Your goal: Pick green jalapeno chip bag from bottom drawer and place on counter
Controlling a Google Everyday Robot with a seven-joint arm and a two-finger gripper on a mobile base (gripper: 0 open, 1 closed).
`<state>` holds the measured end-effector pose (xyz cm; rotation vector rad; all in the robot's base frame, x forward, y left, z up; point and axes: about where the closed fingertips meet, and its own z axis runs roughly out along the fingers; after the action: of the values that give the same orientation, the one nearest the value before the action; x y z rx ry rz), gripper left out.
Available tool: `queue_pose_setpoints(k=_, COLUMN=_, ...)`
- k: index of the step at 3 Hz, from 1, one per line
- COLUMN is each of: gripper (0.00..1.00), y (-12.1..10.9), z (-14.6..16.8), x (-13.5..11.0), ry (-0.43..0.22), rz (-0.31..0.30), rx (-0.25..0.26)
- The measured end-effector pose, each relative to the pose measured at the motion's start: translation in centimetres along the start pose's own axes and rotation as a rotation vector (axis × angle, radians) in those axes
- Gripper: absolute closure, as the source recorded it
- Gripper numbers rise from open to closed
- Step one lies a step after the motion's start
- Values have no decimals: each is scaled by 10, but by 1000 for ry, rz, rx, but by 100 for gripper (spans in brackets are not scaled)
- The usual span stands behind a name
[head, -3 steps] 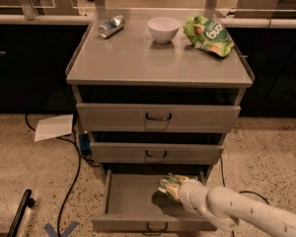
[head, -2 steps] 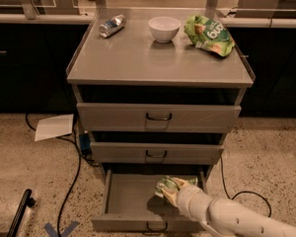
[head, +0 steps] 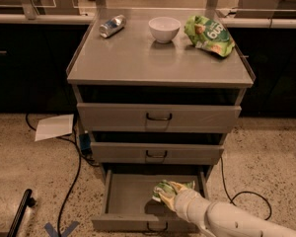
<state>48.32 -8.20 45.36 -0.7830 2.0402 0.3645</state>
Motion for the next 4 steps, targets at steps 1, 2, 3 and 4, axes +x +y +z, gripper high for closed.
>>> queue_pose_setpoints(k=1, gripper=100, y=-2, z=-14, x=-17, ry=-32, rz=-30, rx=-1)
queue_pose_setpoints(k=2, gripper=100, y=4, z=-63, x=-74, ry=-127, rz=-151, rx=18)
queue_pose_setpoints(k=3, gripper=100, y=11, z=-118, x=-146, ry=-242, rz=-278, rx=61)
queue_pose_setpoints(k=4, gripper=100, y=14, z=-171, x=-206, ry=-346, rz=-355, rx=128)
